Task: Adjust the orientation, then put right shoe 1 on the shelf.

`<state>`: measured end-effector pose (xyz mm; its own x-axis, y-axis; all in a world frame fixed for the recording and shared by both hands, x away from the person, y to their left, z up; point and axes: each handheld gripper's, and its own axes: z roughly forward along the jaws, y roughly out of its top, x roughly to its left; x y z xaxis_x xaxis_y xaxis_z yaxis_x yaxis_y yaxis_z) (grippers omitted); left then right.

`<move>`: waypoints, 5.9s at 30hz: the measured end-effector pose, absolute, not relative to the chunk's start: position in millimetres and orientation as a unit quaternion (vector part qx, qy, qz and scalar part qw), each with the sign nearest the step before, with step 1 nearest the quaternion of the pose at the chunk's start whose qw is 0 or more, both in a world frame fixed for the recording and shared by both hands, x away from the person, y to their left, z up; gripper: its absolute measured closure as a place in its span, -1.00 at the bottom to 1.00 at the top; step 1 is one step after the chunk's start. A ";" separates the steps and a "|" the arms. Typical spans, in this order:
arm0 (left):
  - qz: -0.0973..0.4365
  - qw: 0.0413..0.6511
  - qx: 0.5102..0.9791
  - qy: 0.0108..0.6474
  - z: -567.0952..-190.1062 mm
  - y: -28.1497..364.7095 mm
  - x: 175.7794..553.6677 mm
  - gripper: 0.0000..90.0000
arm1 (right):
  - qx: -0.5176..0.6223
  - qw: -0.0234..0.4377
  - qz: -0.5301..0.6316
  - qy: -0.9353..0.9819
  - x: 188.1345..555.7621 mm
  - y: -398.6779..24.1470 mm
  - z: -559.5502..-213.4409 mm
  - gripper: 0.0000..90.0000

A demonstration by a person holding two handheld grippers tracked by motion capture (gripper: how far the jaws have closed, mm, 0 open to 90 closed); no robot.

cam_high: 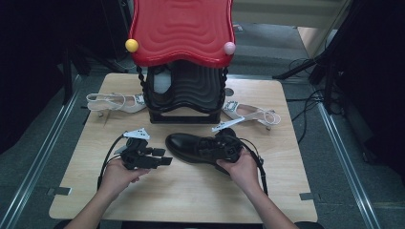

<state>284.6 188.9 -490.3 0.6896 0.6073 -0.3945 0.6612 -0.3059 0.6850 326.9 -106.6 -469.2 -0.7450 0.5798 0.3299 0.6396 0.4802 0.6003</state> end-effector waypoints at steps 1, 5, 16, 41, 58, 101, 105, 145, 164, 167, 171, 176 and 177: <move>-0.031 0.440 0.807 0.392 -490.8 188.1 284.7 0.06 | -0.353 0.041 -0.367 -0.859 327.1 -103.5 -469.6 0.68; -0.019 0.436 0.814 0.383 -491.9 184.0 284.9 0.16 | -0.355 0.038 -0.369 -0.858 328.7 -89.1 -469.9 0.67; -0.042 0.452 0.798 0.397 -486.0 188.5 291.7 0.33 | -0.352 0.032 -0.379 -0.856 324.9 -82.4 -479.3 0.57; -0.066 0.466 0.797 0.377 -478.8 183.5 282.7 0.33 | -0.313 0.003 -0.415 -0.855 307.1 -162.3 -452.9 0.13; -0.055 0.438 0.808 0.391 -482.2 164.5 309.3 0.96 | -0.345 -0.039 -0.415 -0.841 344.4 -184.0 -456.5 0.98; -0.081 0.400 0.825 0.391 -509.1 146.3 314.1 0.92 | -0.368 -0.009 -0.350 -0.861 312.3 -169.9 -485.3 1.00; -0.087 0.399 0.826 0.388 -509.0 143.6 316.1 0.92 | -0.383 0.004 -0.349 -0.855 305.4 -169.7 -485.5 1.00; -0.092 0.426 0.816 0.380 -489.1 153.0 325.8 0.37 | -0.393 0.013 -0.357 -0.847 282.2 -173.7 -473.4 0.65; -0.080 0.446 0.818 0.354 -458.7 174.1 317.0 0.74 | -0.419 0.044 -0.379 -0.824 279.0 -161.9 -451.2 0.38; -0.082 0.449 0.817 0.353 -455.6 174.9 315.8 0.81 | -0.418 0.043 -0.375 -0.827 278.0 -159.0 -450.1 0.36; -0.093 0.454 0.814 0.351 -450.3 175.2 317.3 0.74 | -0.416 0.041 -0.374 -0.828 276.9 -155.0 -447.9 0.33; -0.090 0.458 0.817 0.338 -436.5 173.9 322.9 0.79 | -0.407 0.037 -0.372 -0.833 273.5 -145.1 -440.9 0.31; -0.090 0.465 0.814 0.336 -432.4 174.5 324.9 0.79 | -0.404 0.037 -0.373 -0.835 272.9 -143.1 -439.9 0.31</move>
